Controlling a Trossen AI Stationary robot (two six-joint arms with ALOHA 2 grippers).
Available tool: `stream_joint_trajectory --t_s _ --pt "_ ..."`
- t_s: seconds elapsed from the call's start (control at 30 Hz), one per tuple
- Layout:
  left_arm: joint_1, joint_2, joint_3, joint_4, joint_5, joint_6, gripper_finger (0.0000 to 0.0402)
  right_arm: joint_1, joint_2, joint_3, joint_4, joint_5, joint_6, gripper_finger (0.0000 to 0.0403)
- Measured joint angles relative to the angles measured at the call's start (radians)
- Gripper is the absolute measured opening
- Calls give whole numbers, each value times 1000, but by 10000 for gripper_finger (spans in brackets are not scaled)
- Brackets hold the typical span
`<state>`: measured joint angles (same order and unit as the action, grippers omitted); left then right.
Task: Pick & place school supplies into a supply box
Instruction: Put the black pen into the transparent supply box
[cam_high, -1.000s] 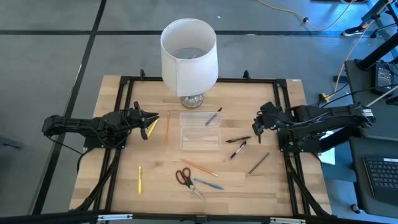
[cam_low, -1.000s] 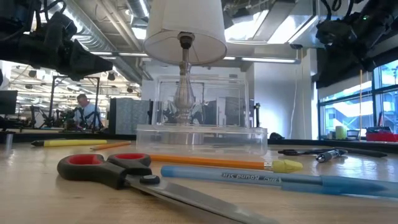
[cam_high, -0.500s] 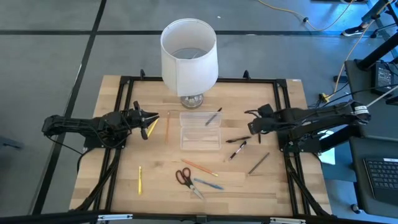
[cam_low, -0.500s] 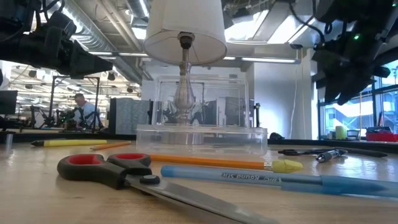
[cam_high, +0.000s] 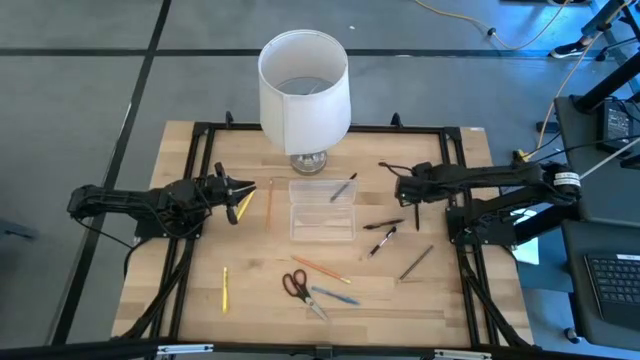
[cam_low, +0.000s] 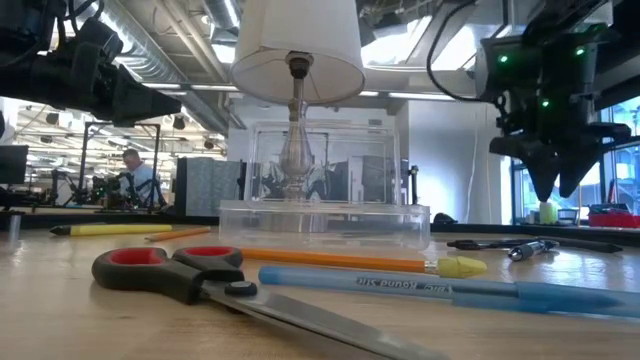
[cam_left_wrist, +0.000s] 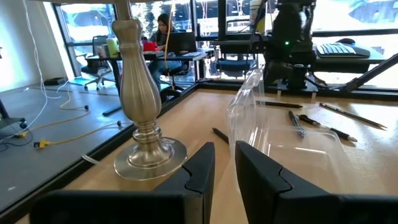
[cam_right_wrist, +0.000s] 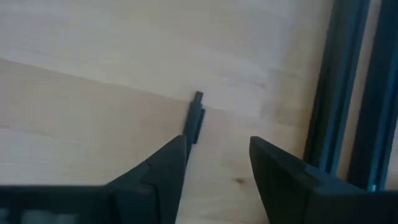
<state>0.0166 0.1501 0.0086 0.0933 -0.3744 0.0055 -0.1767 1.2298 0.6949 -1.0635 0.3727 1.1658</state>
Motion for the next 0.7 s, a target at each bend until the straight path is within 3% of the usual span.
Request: stream_joint_trajectory --t_s 0.33,0.7 --pt "0 0 0 0 1 -1 59 -157 2 0 70 -112 -219 178" --pt "0 0 0 0 1 -2 59 -189 16 -33 112 -181 -233 178"
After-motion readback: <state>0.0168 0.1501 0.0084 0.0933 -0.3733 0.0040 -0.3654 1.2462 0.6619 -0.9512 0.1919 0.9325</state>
